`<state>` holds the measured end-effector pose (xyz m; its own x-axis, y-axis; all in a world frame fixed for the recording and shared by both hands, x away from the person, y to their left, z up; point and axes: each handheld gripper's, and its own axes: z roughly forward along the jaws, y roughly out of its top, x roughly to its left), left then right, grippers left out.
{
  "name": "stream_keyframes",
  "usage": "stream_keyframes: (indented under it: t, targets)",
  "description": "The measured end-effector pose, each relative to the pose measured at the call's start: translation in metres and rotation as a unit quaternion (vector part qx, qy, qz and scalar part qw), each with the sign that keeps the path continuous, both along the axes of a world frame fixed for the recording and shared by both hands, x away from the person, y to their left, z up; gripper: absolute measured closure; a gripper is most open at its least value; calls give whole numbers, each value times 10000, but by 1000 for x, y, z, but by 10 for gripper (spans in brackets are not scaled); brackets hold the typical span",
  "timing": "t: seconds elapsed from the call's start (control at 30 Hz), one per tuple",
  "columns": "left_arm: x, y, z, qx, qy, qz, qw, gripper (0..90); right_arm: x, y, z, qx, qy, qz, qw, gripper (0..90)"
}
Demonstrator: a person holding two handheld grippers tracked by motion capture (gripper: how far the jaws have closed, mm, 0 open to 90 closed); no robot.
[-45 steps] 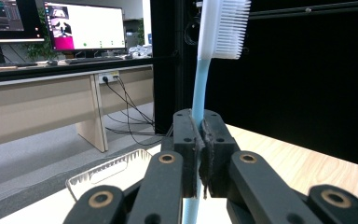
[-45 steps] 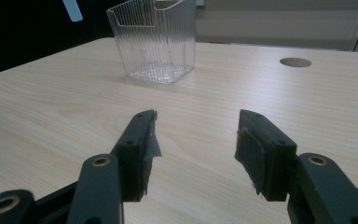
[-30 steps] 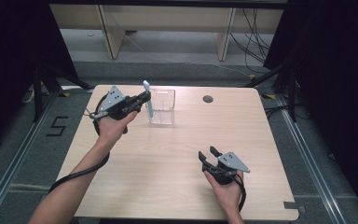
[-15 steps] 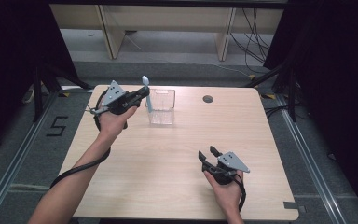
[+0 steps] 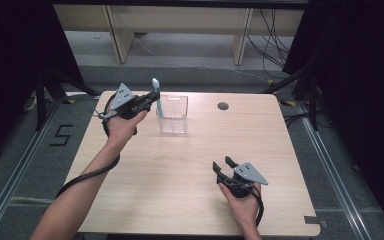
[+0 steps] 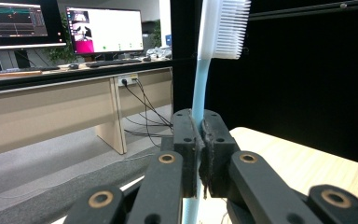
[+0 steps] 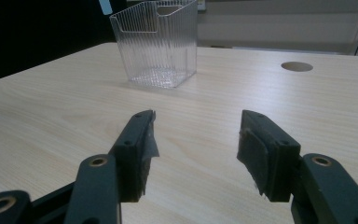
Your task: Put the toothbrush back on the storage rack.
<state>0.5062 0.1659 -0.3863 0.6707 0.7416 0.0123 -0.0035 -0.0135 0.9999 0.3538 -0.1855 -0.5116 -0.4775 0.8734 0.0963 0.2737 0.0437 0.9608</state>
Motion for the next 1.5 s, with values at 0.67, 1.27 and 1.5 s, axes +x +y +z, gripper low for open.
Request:
stream_keyframes:
  t: [0.67,1.27,1.5]
  targets:
    - [12,-1,6,33,-46,105,9999,853,-1,1,0,60,50,6,10000,461]
    - [24,2,-3,39,32,253,9997,853,0,2,-1,78,47,39,10000,461]
    - [26,3,-5,29,88,264,9996,853,0,2,-1,-16,2,-4,10000,460]
